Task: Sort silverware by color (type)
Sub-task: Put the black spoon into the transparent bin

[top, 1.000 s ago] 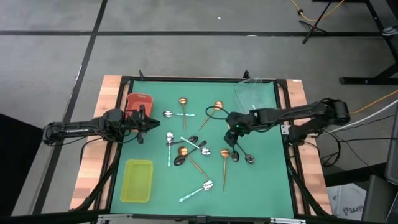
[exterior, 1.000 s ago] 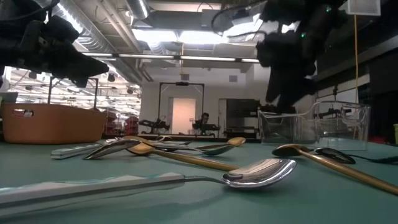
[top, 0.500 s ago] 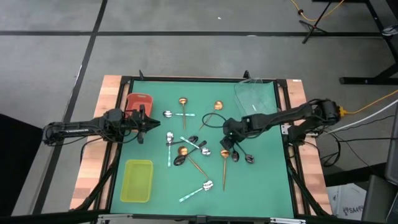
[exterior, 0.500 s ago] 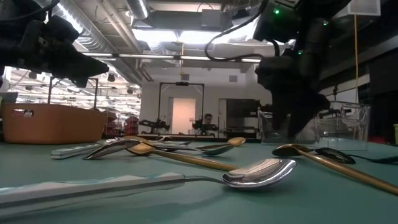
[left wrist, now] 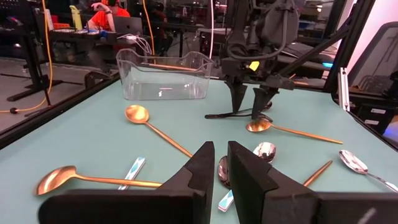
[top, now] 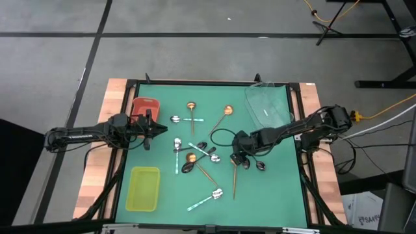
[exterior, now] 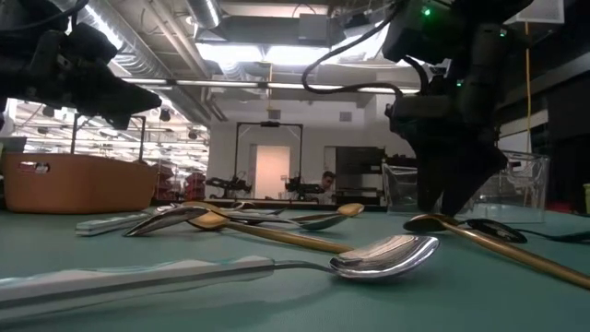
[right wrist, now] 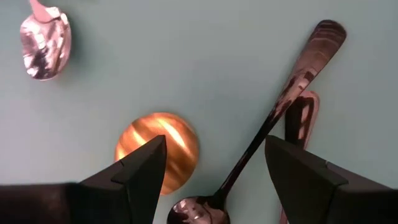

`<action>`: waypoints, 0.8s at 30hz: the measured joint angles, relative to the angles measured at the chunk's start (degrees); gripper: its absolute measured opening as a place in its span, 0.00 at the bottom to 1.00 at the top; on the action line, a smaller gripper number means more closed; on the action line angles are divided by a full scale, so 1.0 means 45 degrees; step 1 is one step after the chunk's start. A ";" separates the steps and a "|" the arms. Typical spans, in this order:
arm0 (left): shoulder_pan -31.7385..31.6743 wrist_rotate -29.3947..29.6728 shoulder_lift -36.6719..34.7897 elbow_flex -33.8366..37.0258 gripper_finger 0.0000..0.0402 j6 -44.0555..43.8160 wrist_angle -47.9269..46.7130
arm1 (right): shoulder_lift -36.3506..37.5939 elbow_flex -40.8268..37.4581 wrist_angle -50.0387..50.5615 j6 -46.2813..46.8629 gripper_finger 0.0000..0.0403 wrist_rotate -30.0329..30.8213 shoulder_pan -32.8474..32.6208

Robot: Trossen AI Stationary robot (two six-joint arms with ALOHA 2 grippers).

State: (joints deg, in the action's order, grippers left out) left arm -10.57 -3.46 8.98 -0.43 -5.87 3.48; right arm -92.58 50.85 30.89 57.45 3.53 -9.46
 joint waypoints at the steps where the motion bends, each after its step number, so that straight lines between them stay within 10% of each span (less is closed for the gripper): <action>1: -0.0005 0.0002 0.0002 0.0000 0.10 0.0000 -0.0004 | 0.0000 0.0000 0.0077 -0.0005 0.64 0.0001 0.0022; 24: -0.0005 0.0000 0.0002 0.0000 0.10 0.0000 -0.0004 | 0.0000 0.0000 0.0453 0.0612 0.64 0.0316 0.0022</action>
State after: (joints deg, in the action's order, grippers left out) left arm -10.59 -3.46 8.99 -0.43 -5.87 3.46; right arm -92.58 50.85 32.93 60.20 4.95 -9.37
